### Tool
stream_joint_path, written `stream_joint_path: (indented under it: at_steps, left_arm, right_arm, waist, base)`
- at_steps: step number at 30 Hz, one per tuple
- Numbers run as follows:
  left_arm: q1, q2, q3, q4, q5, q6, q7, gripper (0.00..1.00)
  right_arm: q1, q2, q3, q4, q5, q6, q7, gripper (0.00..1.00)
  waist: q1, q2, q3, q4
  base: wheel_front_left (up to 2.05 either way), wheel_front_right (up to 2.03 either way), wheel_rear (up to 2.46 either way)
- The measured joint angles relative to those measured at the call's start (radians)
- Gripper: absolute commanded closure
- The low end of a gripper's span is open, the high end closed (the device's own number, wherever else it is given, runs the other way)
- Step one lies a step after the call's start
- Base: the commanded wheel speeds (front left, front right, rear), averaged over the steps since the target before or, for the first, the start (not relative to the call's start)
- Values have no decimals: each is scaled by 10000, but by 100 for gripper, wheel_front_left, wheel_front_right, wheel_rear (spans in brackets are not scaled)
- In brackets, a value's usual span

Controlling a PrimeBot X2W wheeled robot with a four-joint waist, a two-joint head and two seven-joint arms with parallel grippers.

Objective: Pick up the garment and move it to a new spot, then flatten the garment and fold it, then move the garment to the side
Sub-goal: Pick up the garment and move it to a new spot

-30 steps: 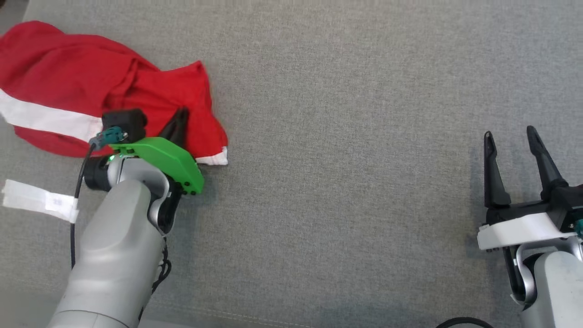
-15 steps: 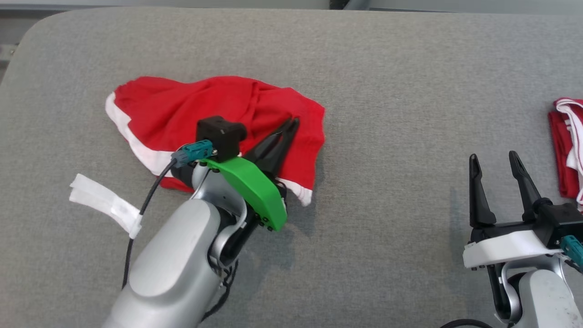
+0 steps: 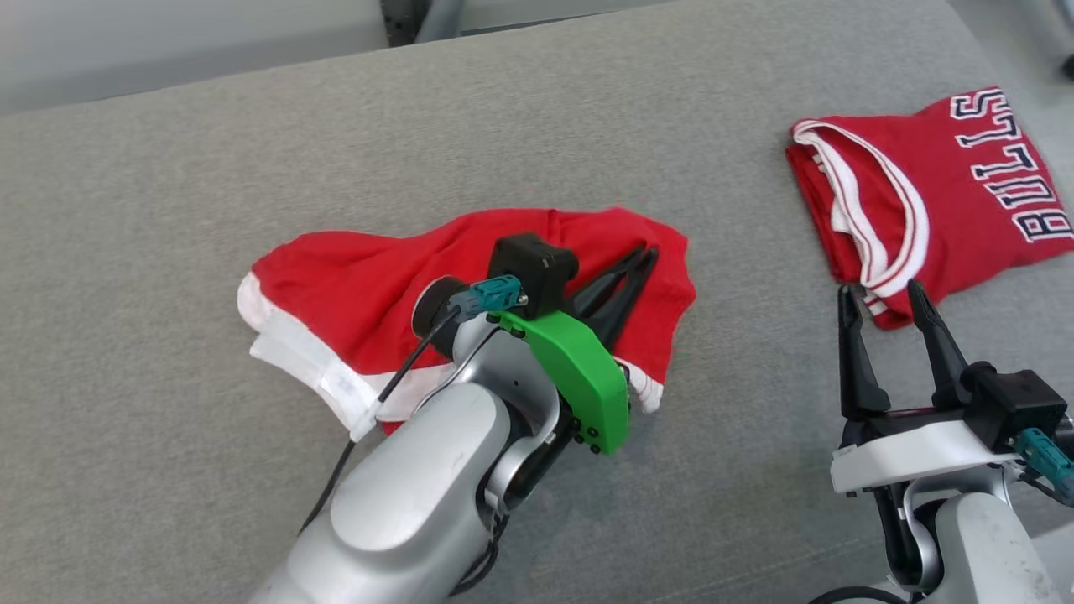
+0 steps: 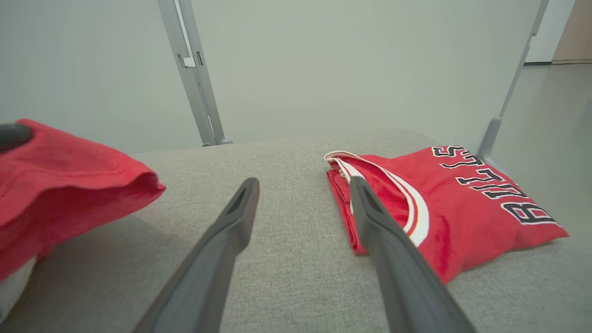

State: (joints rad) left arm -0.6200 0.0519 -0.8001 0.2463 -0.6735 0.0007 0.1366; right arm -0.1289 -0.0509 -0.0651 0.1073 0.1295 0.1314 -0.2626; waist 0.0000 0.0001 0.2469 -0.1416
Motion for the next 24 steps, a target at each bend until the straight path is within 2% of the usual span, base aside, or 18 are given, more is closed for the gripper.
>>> stream_joint_path:
  at_steps: [5,8,9,10,16,21,24]
  left_arm:
    - [-759,-35,-616,1051,-355,506,-1139,100]
    - [-1161,-36,-849,1755,-779,972,-1835,100]
    - [-1284,-19,-932,1921,-917,1097,-2119,71]
    - [-1366,-15,-1018,2015,-1145,1137,-2439,0]
    - [-1796,-36,-1620,2155,-2481,1446,-3538,0]
    - [-2049,-38,-1829,1741,-3060,1674,-3864,0]
    - [-2027,-38,-1699,1710,-2821,1812,-3946,0]
  right_arm:
    - [-57,0,127,69,261,0,0,0]
    - [-58,4,211,111,297,0,0,0]
    - [-63,8,207,115,334,0,0,0]
    - [-65,2,211,128,362,0,0,0]
    - [-91,4,155,140,435,0,0,0]
    - [-89,12,142,123,430,0,0,0]
    - [-80,10,75,61,343,0,0,0]
  waist:
    - [0,0,71,-991]
    - [0,0,129,-1495]
    - [0,0,152,-1642]
    - [0,0,174,-1772]
    - [0,0,325,-2164]
    - [0,0,349,-1884]
    - [0,0,273,-1607]
  base:
    - [0,0,0]
    - [0,0,0]
    - [0,0,0]
    - [0,0,0]
    - [0,0,0]
    - [0,0,0]
    - [0,0,0]
